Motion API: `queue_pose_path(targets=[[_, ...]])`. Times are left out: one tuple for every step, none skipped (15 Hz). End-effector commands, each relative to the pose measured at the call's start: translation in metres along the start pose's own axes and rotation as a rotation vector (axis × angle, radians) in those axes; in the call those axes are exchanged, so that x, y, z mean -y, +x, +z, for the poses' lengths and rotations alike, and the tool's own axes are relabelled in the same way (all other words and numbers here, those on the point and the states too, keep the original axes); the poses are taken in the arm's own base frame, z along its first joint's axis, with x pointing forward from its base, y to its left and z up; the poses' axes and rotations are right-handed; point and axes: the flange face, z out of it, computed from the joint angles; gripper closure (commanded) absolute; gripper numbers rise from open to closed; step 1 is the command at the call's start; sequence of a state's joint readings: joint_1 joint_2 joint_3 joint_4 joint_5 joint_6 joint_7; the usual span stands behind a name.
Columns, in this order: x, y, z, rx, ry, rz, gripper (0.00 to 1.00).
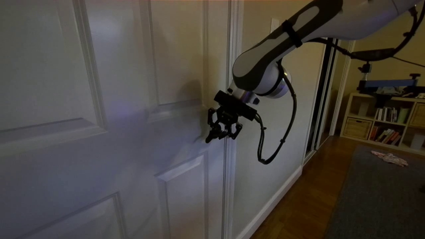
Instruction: Open the door
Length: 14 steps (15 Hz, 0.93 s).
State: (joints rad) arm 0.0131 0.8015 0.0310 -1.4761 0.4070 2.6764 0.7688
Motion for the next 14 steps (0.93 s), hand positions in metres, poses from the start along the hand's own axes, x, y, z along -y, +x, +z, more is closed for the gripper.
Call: queue_pose_path(targets=[[0.007, -0.016, 0.003, 0.016, 0.001, -0.055, 0.85], [-0.001, -0.018, 0.011, 0.037, -0.014, -0.051, 0.85], [-0.008, -0.019, 0.016, 0.041, -0.033, -0.054, 0.85], [-0.015, -0.020, 0.021, 0.046, -0.051, -0.060, 0.85], [-0.019, -0.020, 0.025, 0.049, -0.059, -0.063, 0.85], [-0.027, -0.019, 0.031, 0.049, -0.079, -0.062, 0.86], [-0.032, -0.018, 0.035, 0.051, -0.090, -0.060, 0.85], [-0.038, -0.016, 0.039, 0.051, -0.100, -0.059, 0.85], [-0.044, -0.014, 0.043, 0.049, -0.117, -0.060, 0.86], [-0.050, -0.012, 0.046, 0.050, -0.132, -0.063, 0.85], [-0.056, -0.010, 0.049, 0.049, -0.146, -0.064, 0.86], [-0.062, -0.007, 0.051, 0.043, -0.152, -0.060, 0.87], [-0.067, -0.005, 0.052, 0.038, -0.155, -0.055, 0.86], [-0.071, -0.004, 0.053, 0.033, -0.156, -0.053, 0.87]])
